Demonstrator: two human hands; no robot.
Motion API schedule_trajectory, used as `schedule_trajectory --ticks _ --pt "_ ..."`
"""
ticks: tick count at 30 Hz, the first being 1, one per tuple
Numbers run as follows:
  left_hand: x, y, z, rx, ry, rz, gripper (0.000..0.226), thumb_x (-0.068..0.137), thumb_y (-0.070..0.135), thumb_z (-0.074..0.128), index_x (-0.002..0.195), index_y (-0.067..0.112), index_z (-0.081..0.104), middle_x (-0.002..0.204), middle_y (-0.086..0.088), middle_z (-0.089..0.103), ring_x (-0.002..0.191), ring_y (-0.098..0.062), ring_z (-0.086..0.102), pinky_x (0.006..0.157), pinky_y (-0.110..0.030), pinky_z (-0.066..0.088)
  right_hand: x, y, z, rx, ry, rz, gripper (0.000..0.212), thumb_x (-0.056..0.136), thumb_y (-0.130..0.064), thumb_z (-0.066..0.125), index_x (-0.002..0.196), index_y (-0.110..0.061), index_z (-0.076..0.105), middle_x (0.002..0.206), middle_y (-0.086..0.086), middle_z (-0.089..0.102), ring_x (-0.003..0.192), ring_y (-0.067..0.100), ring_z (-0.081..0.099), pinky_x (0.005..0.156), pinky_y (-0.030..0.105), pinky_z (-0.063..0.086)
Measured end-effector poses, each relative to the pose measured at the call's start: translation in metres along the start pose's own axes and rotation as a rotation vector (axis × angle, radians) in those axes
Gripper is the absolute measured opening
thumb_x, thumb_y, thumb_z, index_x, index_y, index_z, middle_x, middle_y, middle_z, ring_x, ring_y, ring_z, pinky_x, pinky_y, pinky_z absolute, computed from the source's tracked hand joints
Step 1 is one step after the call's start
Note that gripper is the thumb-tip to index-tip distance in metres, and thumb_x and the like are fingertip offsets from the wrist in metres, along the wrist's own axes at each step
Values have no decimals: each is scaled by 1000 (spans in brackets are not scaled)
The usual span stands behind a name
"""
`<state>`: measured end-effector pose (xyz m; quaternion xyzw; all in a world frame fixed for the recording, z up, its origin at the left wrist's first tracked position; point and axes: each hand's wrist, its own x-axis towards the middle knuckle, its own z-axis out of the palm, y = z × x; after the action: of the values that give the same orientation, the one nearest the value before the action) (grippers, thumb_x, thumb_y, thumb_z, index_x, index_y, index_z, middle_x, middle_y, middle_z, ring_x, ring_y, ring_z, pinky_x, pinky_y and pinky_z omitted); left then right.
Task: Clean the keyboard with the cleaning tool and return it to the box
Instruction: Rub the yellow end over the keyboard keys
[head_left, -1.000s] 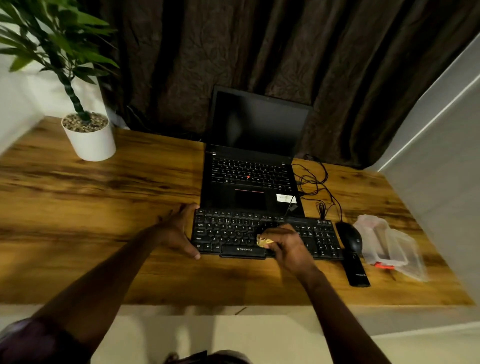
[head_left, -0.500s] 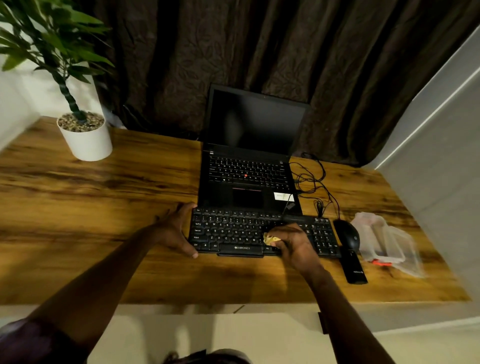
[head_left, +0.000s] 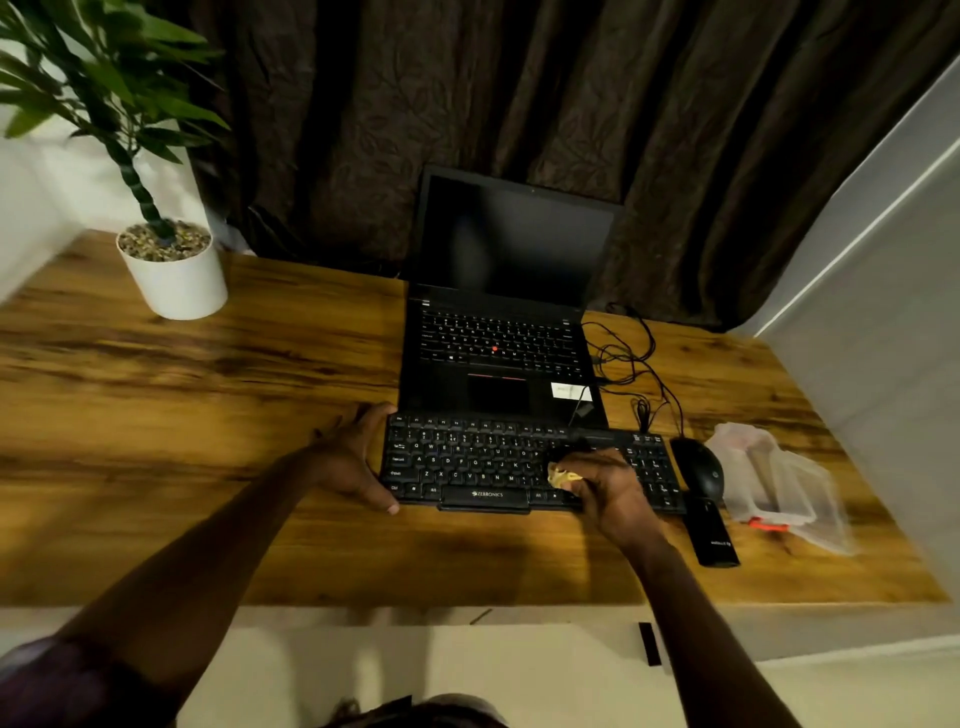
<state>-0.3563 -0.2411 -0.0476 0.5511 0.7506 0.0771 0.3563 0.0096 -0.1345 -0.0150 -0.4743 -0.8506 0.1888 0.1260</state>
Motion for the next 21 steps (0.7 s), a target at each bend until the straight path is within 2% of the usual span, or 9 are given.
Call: schedule_trajectory --ticks 2,4,6,8,9,13,15,18,21 --pt "1 -1 0 -10 2 9 151 34 61 92 150 51 -5 165 0 -3 151 -37 1 117 -66 6 -6 5 -11 77 3 54 31 89 9 59 114 -7 69 114 2 56 100 6 54 80 -2 40" --pt "0 -1 0 -22 -1 15 151 35 59 93 150 51 -4 165 1 0 151 -37 0 117 -65 6 -8 14 -15 96 -20 82 31 90 11 57 115 -3 67 112 4 54 104 15 59 72 1 45" --pt "-1 0 1 -17 0 15 150 38 57 94 151 50 -4 166 1 1 151 -37 0 116 -63 6 -8 16 -17 65 11 99 31 90 7 59 117 -7 67 114 2 53 105 10 59 76 3 47" --pt "0 1 1 -16 1 16 149 38 57 94 151 50 -4 166 1 2 151 -37 2 116 -63 7 -5 10 -13 14 90 49 33 89 4 61 117 -12 69 115 1 54 101 3 54 92 16 50" --pt "-1 1 1 -18 4 18 149 37 58 94 150 51 -4 165 1 2 151 -37 3 116 -63 7 -3 2 -10 -17 105 1 35 88 2 63 117 -18 69 118 2 55 105 6 49 98 24 48" --pt "-1 -3 1 -24 8 29 151 33 61 92 149 52 -3 165 1 4 151 -35 6 117 -62 10 4 -29 4 -12 26 -220 33 87 -1 66 111 -22 72 117 1 65 109 17 51 94 34 48" --pt "0 -2 1 -15 9 32 152 29 65 90 148 53 -4 165 2 4 151 -35 5 118 -63 9 0 -30 8 -13 -16 -233 33 87 -1 65 111 -22 72 117 -4 63 110 17 52 95 33 48" --pt "-1 0 0 -26 4 24 150 34 60 92 149 51 -3 165 1 7 150 -34 7 118 -62 9 -3 -16 5 -29 -18 -101 35 86 -1 66 112 -25 71 122 -8 52 112 10 50 102 20 43" --pt "-5 4 -1 -26 4 34 146 45 50 96 153 45 -2 165 0 6 150 -34 6 118 -56 13 -1 -10 3 28 -9 -34 30 87 4 63 108 -16 73 110 -6 57 100 13 57 94 16 47"
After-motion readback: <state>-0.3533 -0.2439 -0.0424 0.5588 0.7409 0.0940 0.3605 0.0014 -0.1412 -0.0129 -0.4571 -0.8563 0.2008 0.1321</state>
